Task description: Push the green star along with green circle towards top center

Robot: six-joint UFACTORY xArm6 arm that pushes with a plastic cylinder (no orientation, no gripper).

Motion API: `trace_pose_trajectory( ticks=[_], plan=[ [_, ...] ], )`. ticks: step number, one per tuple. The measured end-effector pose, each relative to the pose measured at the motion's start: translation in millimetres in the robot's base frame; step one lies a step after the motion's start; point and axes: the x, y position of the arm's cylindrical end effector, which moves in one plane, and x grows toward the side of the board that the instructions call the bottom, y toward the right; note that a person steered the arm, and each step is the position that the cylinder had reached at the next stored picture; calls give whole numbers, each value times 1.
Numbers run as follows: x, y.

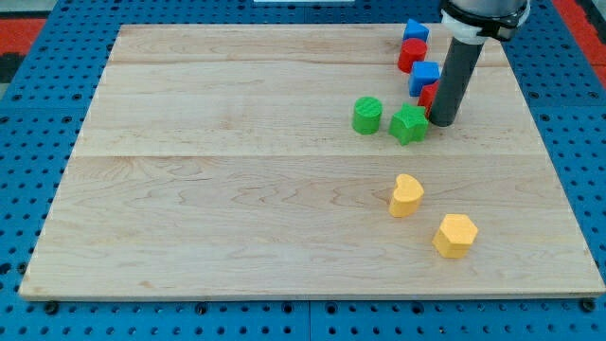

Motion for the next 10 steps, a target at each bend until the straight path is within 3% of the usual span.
trace_pose_trajectory(
  ticks=[2, 5, 10],
  plan=[
    [24, 30],
    [-30, 35],
    [-24, 33]
  ],
)
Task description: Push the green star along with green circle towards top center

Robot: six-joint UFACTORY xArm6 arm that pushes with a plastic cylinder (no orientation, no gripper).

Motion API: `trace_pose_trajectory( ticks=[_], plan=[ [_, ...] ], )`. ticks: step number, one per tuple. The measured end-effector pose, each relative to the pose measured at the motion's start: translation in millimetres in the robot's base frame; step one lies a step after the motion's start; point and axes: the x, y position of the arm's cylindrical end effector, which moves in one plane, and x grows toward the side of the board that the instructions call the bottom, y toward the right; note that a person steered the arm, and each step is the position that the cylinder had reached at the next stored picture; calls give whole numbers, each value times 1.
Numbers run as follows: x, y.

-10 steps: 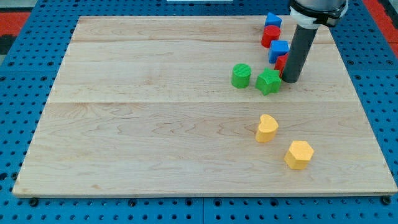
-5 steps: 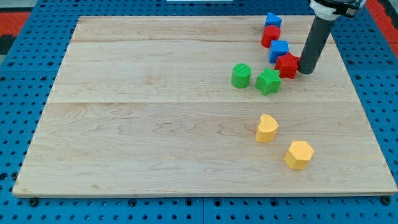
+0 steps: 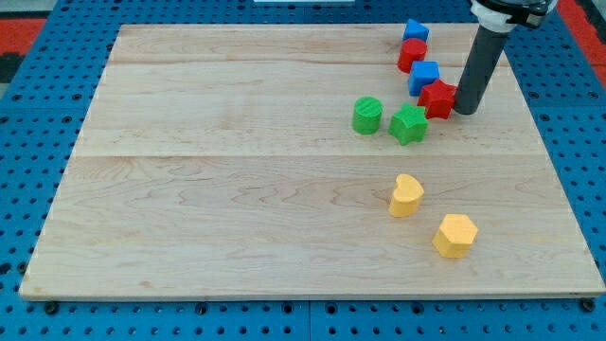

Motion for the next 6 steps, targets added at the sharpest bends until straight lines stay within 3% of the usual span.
trace_pose_trajectory(
  ticks=[3, 6],
  plan=[
    [44, -7],
    [43, -104]
  ],
)
